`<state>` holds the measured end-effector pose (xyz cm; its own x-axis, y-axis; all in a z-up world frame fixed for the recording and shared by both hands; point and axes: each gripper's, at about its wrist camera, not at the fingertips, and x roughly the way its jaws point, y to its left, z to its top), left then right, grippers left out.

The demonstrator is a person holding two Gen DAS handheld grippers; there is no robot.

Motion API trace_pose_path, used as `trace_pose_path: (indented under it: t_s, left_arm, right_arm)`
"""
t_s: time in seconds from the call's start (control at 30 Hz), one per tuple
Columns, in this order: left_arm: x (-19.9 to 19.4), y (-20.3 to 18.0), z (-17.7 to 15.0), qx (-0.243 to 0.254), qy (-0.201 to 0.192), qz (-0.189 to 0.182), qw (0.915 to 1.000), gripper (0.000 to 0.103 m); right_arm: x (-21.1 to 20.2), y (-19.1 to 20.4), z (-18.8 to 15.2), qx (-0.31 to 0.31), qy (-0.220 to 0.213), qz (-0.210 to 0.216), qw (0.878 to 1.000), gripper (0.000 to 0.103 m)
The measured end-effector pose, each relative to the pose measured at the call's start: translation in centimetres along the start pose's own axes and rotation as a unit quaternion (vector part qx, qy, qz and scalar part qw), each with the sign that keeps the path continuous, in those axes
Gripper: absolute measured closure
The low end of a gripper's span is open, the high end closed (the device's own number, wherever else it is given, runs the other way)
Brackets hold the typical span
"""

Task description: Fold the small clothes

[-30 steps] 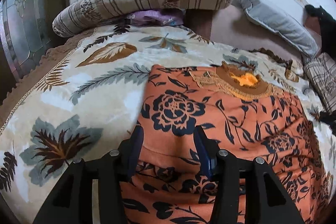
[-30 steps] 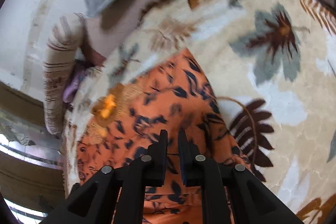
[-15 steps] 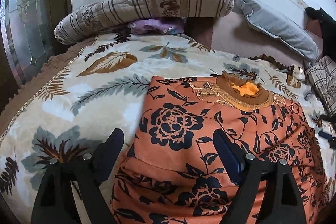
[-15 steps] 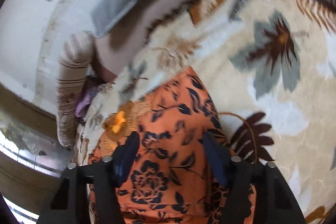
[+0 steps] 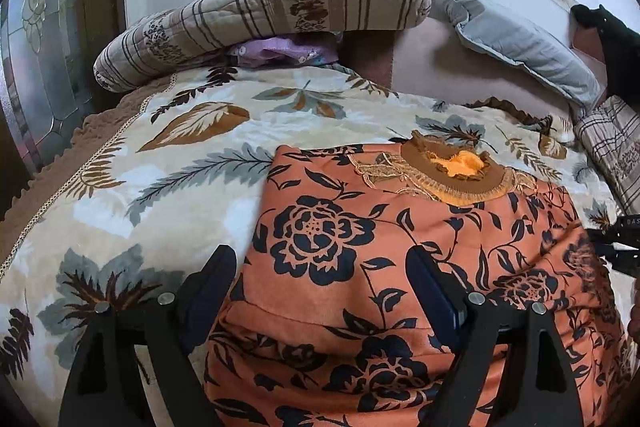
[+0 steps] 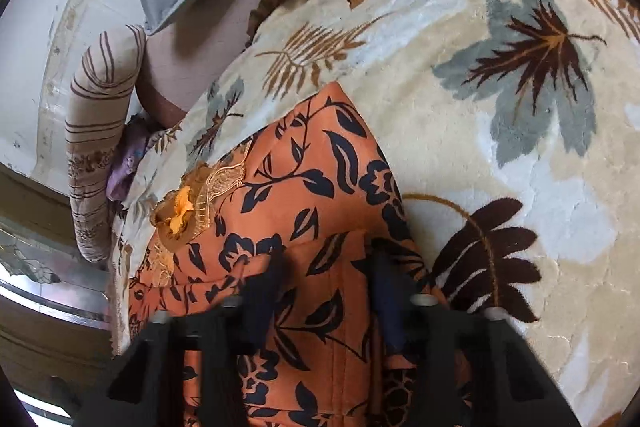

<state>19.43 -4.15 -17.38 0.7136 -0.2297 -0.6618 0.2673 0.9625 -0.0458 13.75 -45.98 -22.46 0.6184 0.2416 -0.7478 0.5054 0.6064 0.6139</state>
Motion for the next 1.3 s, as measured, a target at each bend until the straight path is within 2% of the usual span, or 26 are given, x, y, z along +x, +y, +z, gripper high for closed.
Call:
trace_pose_path:
  t_s: [0.07,0.23,0.3,0.4,0.47,0.5,0.57,0.67,0.73,0.77,0.8,0.83,0.9,0.97,1.03,1.07,1.1,1.2,1.3]
  left_arm:
    - [0.0,0.2,-0.1,-0.002,0.001,0.003,1.0,0.016]
    - [0.0,0.1,-0.3,-0.004,0.002,0.003,1.0,0.016]
    - [0.2,-0.2,-0.4,0.005,0.002,0.006,1.0,0.016]
    - [0.7,-0.7,-0.4,0.015,0.005,0.008,0.9998,0.016]
    - [1.0,-0.9,-0.4,0.016,0.007,0.008,0.9998,0.016]
    - [1.1,-1.0,-0.4,0.016,0.008,0.007,0.9998,0.016]
    - [1.0,-1.1,-0.4,0.018,0.007,0.005,0.9998,0.016]
    - [0.8,-1.1,-0.4,0.021,0.002,0.006,0.9998,0.016]
    - [0.8,-1.0,-0.4,0.018,0.003,0.006,0.9998,0.016]
    - [0.7,-0.8,-0.3,0.015,0.003,0.006,0.9999,0.016]
    - [0.7,-0.7,-0.3,0.013,0.003,0.006,0.9999,0.016]
    - [0.7,-0.6,-0.3,0.01,0.003,0.006,0.9999,0.016]
    - [0.7,-0.5,-0.3,0.007,0.004,0.004,1.0,0.016]
    - [0.8,-0.6,-0.4,0.008,0.005,0.003,0.9999,0.016]
    - [0.8,-0.9,-0.4,0.013,0.006,0.001,0.9999,0.016]
    - [0.8,-1.0,-0.4,0.015,0.005,0.001,0.9999,0.016]
    - [0.7,-1.2,-0.4,0.019,0.003,0.001,0.9998,0.016]
    - [0.6,-1.3,-0.4,0.023,0.0,0.001,0.9997,0.016]
    - [0.6,-1.2,-0.3,0.019,0.001,0.0,0.9998,0.016]
  right_arm:
    - [-0.9,0.7,-0.4,-0.007,-0.009,0.008,1.0,0.095]
    - [-5.7,4.0,0.2,-0.061,-0.099,0.031,0.993,0.096]
    - [-6.3,3.9,0.9,-0.056,-0.1,0.046,0.992,0.097]
    - [-6.4,3.1,1.2,-0.056,-0.116,0.015,0.992,0.097]
    - [-5.9,2.4,1.6,-0.042,-0.104,0.012,0.994,0.097]
    - [-5.3,1.7,1.8,-0.028,-0.078,0.018,0.996,0.093]
    - [-4.1,1.2,1.7,-0.015,-0.032,0.024,0.999,0.093]
    - [-2.9,0.9,1.2,-0.011,-0.001,0.025,1.0,0.09]
    - [-2.7,0.5,0.8,-0.009,0.003,0.018,1.0,0.072]
    - [-2.7,0.3,0.6,-0.007,0.001,0.015,1.0,0.05]
    - [-2.9,0.1,0.4,-0.005,-0.005,0.019,1.0,0.024]
    - [-3.2,0.0,0.3,-0.005,-0.015,0.019,1.0,0.021]
    - [-4.0,-0.3,0.2,-0.011,-0.034,0.017,0.999,0.021]
    - [-3.7,-0.6,0.0,-0.01,-0.03,0.027,0.999,0.023]
    - [-3.4,-0.9,0.2,0.0,-0.022,0.038,0.999,0.036]
    - [-3.2,-1.0,0.2,0.001,-0.015,0.039,0.999,0.05]
    - [-2.7,-0.9,0.3,0.0,-0.005,0.035,0.999,0.055]
    - [-1.4,-1.0,0.4,-0.003,0.004,0.003,1.0,0.055]
    - [-0.2,-1.4,0.2,0.005,0.015,0.002,1.0,0.055]
